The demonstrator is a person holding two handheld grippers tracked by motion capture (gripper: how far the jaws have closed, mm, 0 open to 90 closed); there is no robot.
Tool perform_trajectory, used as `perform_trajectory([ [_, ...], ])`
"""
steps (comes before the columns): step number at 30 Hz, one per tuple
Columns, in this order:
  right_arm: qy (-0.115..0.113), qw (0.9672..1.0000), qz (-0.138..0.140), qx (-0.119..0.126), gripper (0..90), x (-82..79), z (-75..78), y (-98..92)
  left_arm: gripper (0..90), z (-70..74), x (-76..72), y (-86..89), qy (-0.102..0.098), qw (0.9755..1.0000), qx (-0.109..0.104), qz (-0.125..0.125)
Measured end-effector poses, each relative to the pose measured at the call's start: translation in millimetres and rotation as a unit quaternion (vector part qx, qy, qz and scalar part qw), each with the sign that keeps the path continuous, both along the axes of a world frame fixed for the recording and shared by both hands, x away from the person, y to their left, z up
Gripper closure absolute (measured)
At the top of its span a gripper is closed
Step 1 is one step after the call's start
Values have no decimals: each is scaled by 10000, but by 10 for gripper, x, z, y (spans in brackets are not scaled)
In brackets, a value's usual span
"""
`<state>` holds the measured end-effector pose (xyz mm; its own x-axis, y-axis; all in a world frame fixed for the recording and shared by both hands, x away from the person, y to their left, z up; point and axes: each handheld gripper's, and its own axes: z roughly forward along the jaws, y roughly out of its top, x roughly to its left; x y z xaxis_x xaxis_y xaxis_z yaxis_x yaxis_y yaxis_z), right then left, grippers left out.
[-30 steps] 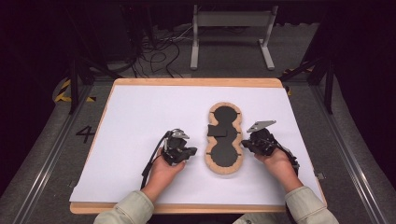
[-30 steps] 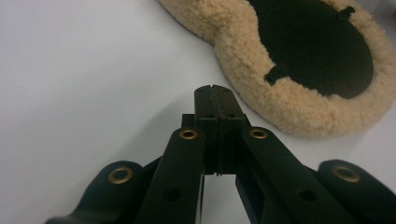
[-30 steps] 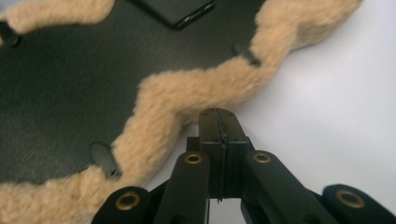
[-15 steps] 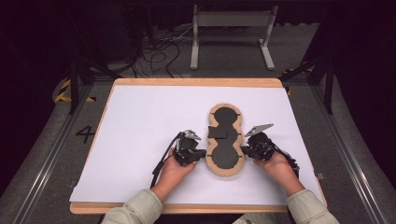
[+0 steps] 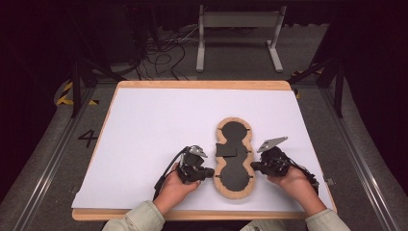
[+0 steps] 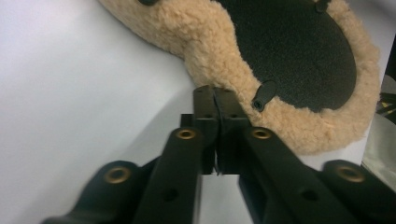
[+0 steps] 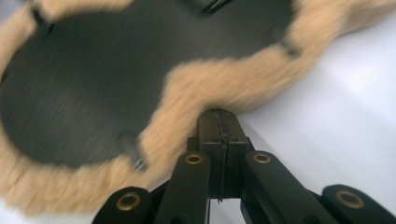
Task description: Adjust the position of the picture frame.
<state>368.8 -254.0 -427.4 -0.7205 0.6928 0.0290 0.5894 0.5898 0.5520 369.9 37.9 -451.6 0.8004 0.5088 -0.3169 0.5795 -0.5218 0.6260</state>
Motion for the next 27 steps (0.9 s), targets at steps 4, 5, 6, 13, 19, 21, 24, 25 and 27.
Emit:
perform_trajectory([
  [4, -306, 9953, -833, 389, 900, 259, 96, -133, 806, 60, 0, 102, -165, 9997, -115, 117],
  [5, -372, 9931, -1024, 435, 900, 362, 118, -162, 802, 69, -1, 121, -177, 9997, -114, 148],
  [6, -389, 9919, -1128, 424, 900, 423, 127, -172, 798, 80, -2, 147, -160, 9996, -113, 188],
  [13, -393, 9904, -1322, -62, 900, 881, 66, -86, 785, 140, 44, 347, -334, 9982, -280, 418],
  [19, -199, 9882, -1511, -150, 900, 1129, -32, -90, 776, 174, 54, 503, -391, 9969, -317, 602],
  [21, -135, 9889, -1476, -101, 900, 1158, -39, -56, 775, 195, 42, 561, -476, 9961, -261, 696],
  [24, -146, 9884, -1490, -241, 900, 1189, -35, 21, 768, 207, 45, 620, -586, 9953, -230, 738],
  [25, -146, 9884, -1490, -241, 900, 1189, -35, 21, 768, 210, 47, 640, -604, 9949, -237, 770],
  [27, -35, 9880, -1533, -160, 900, 1223, -32, 52, 745, 213, 48, 675, -576, 9946, -226, 830],
])
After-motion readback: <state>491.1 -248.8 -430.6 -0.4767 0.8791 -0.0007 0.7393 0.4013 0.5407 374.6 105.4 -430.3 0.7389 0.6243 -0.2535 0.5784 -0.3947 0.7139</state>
